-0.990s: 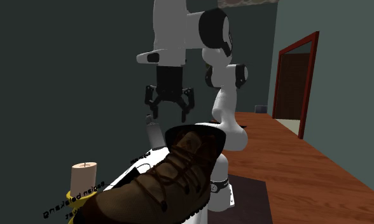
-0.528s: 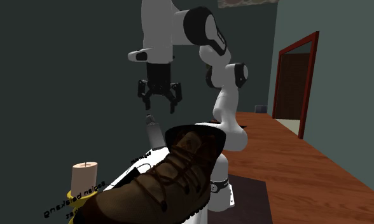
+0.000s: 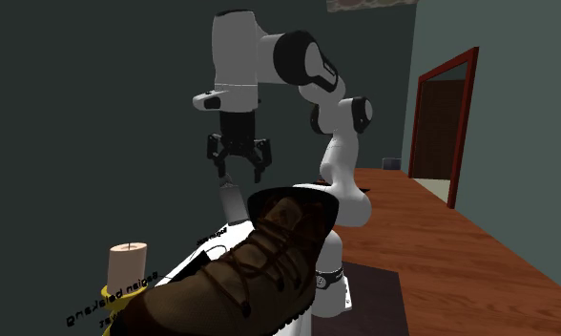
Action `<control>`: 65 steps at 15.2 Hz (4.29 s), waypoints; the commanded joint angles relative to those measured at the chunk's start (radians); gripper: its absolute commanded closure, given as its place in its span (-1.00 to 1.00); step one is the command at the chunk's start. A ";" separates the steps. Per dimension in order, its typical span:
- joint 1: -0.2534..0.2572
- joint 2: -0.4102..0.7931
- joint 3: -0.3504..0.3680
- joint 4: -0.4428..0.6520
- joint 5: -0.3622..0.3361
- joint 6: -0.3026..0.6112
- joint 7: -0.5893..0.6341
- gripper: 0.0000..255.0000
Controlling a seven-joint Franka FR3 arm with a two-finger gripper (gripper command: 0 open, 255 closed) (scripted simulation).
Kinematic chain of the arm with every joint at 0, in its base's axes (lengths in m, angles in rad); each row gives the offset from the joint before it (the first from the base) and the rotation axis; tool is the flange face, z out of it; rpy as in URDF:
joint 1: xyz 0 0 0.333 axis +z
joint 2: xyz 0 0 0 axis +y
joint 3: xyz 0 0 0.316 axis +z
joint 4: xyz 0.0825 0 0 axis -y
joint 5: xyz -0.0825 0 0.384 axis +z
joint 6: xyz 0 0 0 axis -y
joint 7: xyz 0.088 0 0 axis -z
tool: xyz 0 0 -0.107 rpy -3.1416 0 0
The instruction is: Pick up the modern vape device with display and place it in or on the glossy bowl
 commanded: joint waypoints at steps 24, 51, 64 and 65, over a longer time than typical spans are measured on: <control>0.151 0.126 0.158 -0.243 -0.439 -0.072 -0.334 -1.00; 0.132 0.072 0.113 -0.292 -0.495 -0.050 -0.366 1.00; 0.127 0.076 0.149 -0.133 -0.500 -0.166 -0.476 1.00; 0.126 0.078 0.151 -0.120 -0.501 -0.175 -0.484 1.00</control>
